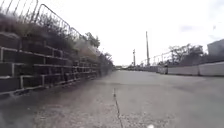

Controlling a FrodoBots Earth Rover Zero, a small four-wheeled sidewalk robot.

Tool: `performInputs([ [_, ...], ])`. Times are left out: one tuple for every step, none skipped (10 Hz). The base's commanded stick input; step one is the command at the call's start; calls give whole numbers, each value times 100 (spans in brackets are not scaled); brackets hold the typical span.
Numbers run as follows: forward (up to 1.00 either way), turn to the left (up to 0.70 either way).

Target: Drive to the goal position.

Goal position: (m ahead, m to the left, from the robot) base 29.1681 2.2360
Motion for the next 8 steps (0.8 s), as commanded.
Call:
performInputs([
  [70,-27],
  [70,-18],
  [70,-4],
  [70,0],
  [70,0],
  [70,0],
  [70,0],
  [70,0],
])
